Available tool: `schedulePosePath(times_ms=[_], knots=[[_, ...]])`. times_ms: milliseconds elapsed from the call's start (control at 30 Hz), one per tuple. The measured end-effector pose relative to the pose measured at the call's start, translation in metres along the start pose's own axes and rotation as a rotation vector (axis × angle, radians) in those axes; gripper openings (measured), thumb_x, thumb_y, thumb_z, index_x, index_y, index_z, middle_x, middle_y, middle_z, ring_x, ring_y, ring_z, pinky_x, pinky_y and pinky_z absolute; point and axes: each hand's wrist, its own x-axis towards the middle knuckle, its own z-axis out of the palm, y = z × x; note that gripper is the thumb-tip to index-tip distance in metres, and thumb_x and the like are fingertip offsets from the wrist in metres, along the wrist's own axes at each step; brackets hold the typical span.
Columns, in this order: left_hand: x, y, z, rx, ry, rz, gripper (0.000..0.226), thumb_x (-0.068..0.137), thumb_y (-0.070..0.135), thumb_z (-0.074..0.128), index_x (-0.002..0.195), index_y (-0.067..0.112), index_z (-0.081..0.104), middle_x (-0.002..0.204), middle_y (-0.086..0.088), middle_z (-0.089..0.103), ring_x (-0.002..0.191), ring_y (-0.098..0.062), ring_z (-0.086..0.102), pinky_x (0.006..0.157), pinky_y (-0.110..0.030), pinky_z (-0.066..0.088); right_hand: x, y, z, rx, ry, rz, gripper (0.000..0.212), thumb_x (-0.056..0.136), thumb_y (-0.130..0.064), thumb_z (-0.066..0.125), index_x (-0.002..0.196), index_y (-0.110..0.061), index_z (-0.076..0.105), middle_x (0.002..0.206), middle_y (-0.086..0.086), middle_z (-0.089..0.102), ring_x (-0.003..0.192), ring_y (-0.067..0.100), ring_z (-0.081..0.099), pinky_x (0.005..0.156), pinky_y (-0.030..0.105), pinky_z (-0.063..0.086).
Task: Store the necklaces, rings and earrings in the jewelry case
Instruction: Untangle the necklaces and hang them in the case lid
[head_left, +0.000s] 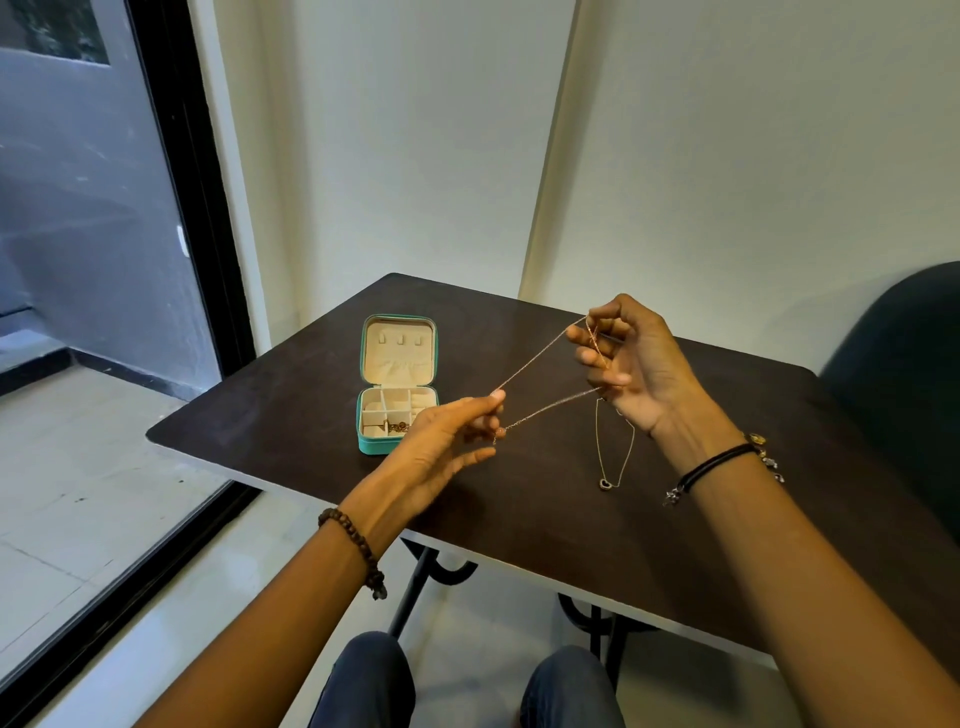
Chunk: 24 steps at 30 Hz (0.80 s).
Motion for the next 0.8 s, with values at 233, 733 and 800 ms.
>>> schedulePosePath(times_ms=[233, 733, 800], knots=[[-0.007, 0.025, 0.004, -0.376, 0.044, 0.117, 0.013, 0.088, 0.028, 0.07, 0.09, 0.016, 0.072, 0.071, 0.003, 0.065, 0.069, -0.01, 0.065, 0.086, -0.032, 0.055, -0.001, 0.01, -0.014, 0.014, 0.081, 0.017, 0.012, 0.088, -0.021, 0.07, 0.081, -0.013, 0.064, 0.074, 0.003, 0.063, 0.057, 0.011, 0.06, 0.047, 0.017, 0.052], [0.004, 0.079, 0.045, 0.007, 0.008, 0.265, 0.029, 0.089, 0.035, 0.068, 0.112, 0.018, 0.075, 0.077, 0.01, 0.063, 0.051, -0.003, 0.042, 0.057, -0.02, 0.045, -0.002, 0.045, -0.025, -0.296, 0.131, 0.036, 0.034, 0.1, -0.036, 0.059, 0.104, -0.003, 0.067, 0.089, 0.012, 0.074, 0.071, 0.02, 0.073, 0.067, 0.026, 0.061], [0.003, 0.081, 0.051, 0.057, -0.01, 0.256, 0.029, 0.091, 0.033, 0.066, 0.115, 0.017, 0.073, 0.084, 0.009, 0.07, 0.053, -0.004, 0.047, 0.058, -0.019, 0.048, -0.001, 0.047, -0.025, -0.356, 0.115, 0.017, 0.034, 0.101, -0.034, 0.059, 0.106, -0.002, 0.067, 0.09, 0.013, 0.075, 0.077, 0.022, 0.074, 0.075, 0.031, 0.061]])
